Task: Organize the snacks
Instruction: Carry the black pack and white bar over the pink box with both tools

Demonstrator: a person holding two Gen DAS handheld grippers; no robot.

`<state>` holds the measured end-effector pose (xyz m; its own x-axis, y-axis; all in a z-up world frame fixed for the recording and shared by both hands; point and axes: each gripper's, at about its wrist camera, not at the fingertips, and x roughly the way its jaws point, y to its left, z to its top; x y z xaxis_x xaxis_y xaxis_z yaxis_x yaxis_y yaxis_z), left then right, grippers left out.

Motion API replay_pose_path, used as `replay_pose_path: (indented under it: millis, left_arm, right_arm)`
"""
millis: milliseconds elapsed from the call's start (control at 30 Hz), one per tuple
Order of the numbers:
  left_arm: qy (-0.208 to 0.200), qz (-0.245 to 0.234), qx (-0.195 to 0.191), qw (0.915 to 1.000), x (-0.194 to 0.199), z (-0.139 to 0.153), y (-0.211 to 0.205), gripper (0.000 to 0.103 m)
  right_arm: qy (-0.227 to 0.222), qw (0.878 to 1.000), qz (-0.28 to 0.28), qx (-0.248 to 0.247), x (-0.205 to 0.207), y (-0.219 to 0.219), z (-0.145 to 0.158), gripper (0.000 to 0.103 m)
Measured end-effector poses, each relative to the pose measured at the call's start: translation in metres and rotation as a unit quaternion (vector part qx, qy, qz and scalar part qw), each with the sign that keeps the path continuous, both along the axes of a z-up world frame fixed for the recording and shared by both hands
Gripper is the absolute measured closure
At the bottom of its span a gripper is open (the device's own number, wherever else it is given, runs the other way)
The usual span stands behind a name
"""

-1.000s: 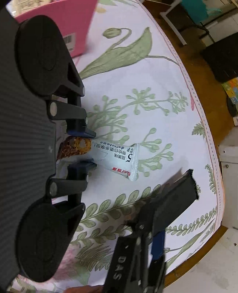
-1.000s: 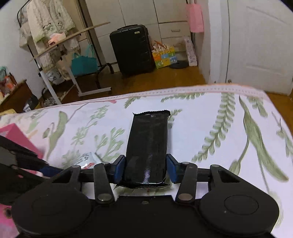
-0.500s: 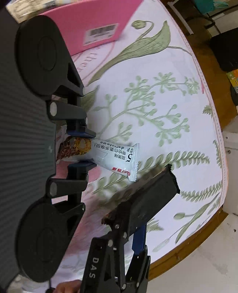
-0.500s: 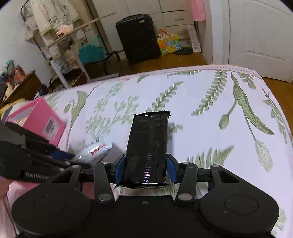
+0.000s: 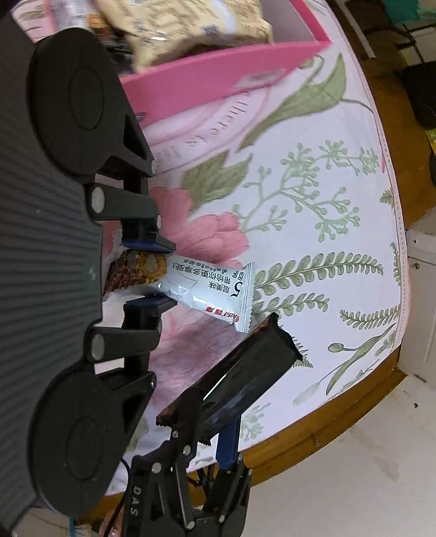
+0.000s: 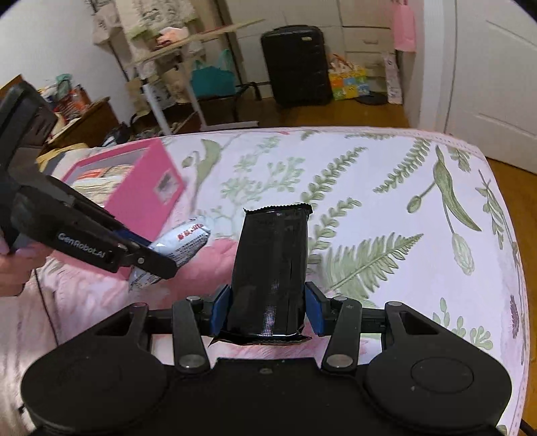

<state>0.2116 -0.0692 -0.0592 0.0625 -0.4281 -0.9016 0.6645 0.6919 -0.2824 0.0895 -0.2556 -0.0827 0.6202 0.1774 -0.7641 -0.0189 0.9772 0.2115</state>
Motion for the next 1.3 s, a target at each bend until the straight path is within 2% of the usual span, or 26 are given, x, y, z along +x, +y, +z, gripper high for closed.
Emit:
replay_pose_path:
  millis: [167,300,467,633,867,967,1167,1300]
  left_arm:
    - [0.016,0.001,-0.006,0.9999,-0.016,0.018,0.018,0.077]
    - [-0.002,0.014,-0.016,0.9998,-0.026,0.041,0.043,0.077]
    - [-0.029,0.058,-0.015,0.9978,-0.023,0.068,0.093,0.077]
    - [-0.052,0.113,-0.011,0.9922,-0.008,0.082,0.145,0.077]
    - [-0.089,0.220,0.010,0.9713,0.032,0.082,0.219,0.077]
    - [-0.082,0.256,0.002,0.9631,0.052,0.073,0.245,0.077]
    - [-0.073,0.319,0.020,0.9446,0.079,0.044,0.278,0.077]
    - [-0.098,0.348,0.039,0.9316,0.089,0.032,0.290,0.077]
  right_arm:
    - [-0.023,0.999,0.031,-0.020,-0.014,0.029,0.029,0.050]
    - [-0.047,0.997,0.055,-0.038,-0.017,0.056,0.055,0.050]
    - [-0.065,0.993,0.082,-0.047,-0.007,0.090,0.076,0.050]
    - [-0.079,0.989,0.117,-0.034,0.014,0.131,0.086,0.050]
    - [-0.064,0.986,0.156,-0.005,0.062,0.187,0.074,0.050]
    - [-0.053,0.985,0.162,0.010,0.086,0.207,0.064,0.050]
    - [-0.038,0.981,0.187,0.033,0.122,0.246,0.042,0.050]
    - [-0.021,0.981,0.190,0.042,0.143,0.271,0.028,0.050]
